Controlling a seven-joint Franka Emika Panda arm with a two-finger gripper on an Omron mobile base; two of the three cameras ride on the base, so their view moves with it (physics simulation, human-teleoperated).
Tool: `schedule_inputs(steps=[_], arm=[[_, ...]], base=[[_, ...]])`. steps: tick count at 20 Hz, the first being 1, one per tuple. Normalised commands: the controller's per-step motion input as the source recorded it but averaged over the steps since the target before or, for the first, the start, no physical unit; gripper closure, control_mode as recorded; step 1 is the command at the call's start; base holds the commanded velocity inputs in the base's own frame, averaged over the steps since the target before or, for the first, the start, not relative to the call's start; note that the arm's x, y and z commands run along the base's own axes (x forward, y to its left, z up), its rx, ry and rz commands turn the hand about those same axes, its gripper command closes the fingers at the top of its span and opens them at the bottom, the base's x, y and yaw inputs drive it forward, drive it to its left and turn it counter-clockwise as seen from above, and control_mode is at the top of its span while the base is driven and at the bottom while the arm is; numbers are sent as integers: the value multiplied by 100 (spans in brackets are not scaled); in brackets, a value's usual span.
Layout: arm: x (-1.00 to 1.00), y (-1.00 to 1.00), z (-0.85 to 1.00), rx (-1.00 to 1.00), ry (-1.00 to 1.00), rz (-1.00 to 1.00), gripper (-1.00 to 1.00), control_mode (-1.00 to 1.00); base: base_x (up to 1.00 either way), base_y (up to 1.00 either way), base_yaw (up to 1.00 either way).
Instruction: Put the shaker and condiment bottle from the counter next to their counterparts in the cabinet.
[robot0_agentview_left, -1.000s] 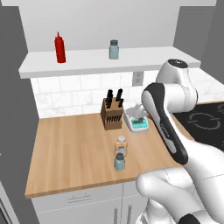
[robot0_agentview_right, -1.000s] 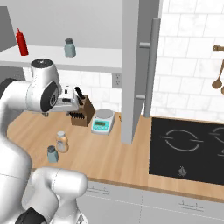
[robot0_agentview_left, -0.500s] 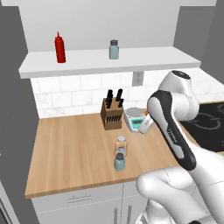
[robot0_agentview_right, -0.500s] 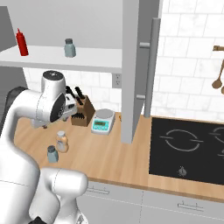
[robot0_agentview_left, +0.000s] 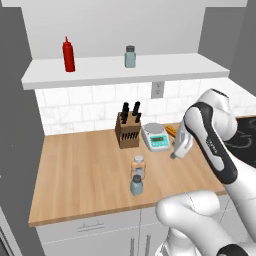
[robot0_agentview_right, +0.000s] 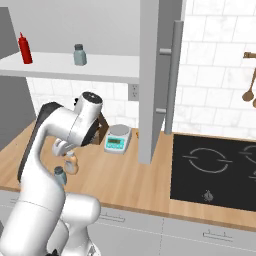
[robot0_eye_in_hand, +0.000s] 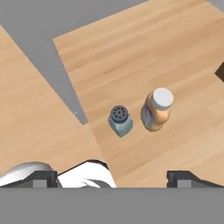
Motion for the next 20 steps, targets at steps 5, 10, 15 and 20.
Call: schedule_inputs(steps=[5, 10, 15, 20], arm=[[0, -21, -41, 16, 0, 7, -100, -100], [4, -1, -46, 17, -5, 0, -100, -100], [2, 14, -27, 5, -8, 1, -100, -100], [5, 17, -11, -5, -26, 0, -100, -100]], base=[[0, 0, 0], [0, 0, 0], [0, 0, 0], [0, 0, 0]])
